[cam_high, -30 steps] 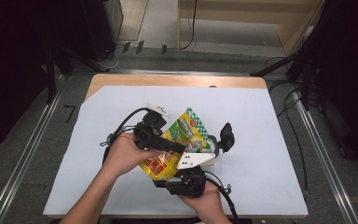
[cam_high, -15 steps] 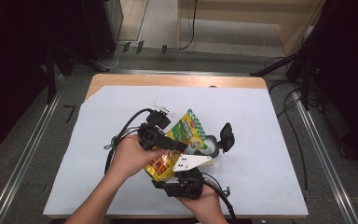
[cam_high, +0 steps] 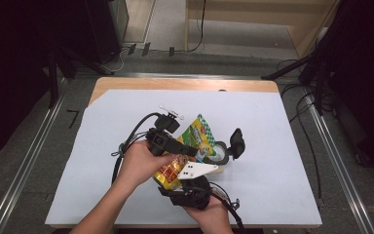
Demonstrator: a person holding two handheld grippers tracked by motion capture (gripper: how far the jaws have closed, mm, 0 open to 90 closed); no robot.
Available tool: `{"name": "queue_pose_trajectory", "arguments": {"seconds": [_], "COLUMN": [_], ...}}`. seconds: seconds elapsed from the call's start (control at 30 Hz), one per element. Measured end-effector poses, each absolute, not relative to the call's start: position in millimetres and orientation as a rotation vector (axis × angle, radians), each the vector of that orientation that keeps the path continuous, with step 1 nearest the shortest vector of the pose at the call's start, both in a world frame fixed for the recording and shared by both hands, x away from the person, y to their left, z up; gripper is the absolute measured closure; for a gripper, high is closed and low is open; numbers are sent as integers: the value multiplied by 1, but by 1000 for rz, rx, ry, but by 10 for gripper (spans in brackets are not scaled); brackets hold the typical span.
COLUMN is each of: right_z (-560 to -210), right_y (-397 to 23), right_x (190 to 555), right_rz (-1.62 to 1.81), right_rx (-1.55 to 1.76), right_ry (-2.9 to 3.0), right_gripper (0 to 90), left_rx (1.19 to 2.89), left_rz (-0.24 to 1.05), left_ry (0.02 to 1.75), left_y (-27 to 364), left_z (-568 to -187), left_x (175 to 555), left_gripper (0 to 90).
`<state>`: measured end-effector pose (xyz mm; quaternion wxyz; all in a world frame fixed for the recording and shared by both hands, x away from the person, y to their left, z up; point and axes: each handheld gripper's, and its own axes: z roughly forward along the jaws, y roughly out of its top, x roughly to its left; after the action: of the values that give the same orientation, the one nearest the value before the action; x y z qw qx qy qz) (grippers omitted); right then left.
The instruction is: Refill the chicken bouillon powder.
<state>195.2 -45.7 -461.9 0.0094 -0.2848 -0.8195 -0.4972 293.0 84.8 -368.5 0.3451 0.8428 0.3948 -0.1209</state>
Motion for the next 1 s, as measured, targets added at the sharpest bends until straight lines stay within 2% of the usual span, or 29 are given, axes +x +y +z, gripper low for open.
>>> {"name": "queue_pose_trajectory", "arguments": {"seconds": [0.27, 0.43, 0.73, 1.0], "right_z": [-456, -453, -452, -452], "right_y": [-50, -60, -63, -63], "right_x": [201, 208, 210, 210], "right_rz": [-1569, -1607, -1615, -1600], "right_rx": [-899, -930, -936, -920], "right_ry": [-2464, -2384, -2381, -2382], "right_gripper": [621, 634, 639, 640], "left_rx": [2212, 2182, 2201, 2207], "left_rz": [-333, -363, -306, -324], "left_ry": [1033, 1025, 981, 987], "left_y": [80, 80, 81, 81], "left_z": [-363, -360, -359, -362], "left_x": [300, 305, 300, 301], "left_gripper": [686, 634, 632, 635]}}
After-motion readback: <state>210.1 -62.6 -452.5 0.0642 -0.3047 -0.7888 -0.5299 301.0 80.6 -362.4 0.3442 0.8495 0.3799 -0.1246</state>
